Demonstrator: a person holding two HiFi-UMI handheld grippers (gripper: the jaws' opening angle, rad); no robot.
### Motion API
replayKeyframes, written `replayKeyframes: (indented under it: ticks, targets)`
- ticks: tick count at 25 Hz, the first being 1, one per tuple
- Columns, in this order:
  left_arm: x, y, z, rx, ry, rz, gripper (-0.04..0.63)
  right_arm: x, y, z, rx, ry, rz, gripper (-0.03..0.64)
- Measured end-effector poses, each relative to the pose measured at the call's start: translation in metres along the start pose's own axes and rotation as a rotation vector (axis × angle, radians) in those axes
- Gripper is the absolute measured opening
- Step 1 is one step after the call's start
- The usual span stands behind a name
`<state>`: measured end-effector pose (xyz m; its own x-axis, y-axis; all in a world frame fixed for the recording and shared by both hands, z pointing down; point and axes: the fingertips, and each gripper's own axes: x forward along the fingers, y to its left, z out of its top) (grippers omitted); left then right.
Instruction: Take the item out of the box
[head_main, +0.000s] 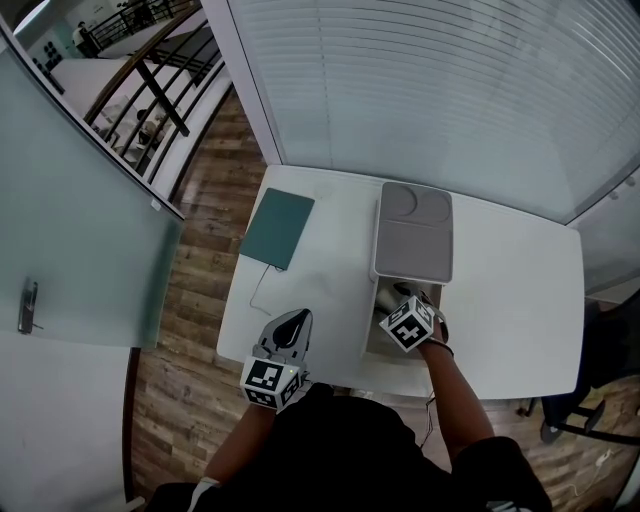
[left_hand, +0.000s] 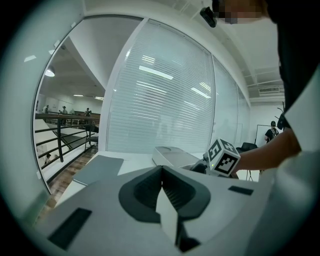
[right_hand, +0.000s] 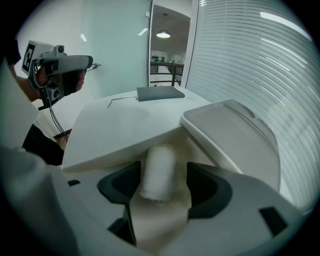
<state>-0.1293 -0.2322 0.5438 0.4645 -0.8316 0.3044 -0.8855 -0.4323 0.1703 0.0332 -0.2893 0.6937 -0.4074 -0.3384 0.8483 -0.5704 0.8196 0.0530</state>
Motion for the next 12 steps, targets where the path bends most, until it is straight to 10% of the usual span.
replayKeyframes:
  ticks: [12]
  targets:
    - [0.0045,0.0026,-0.0035,-0.002,-0.011,-0.018,0.012,0.0013,0.0093,-0.0057,0.059,0.032,0.080,0.189]
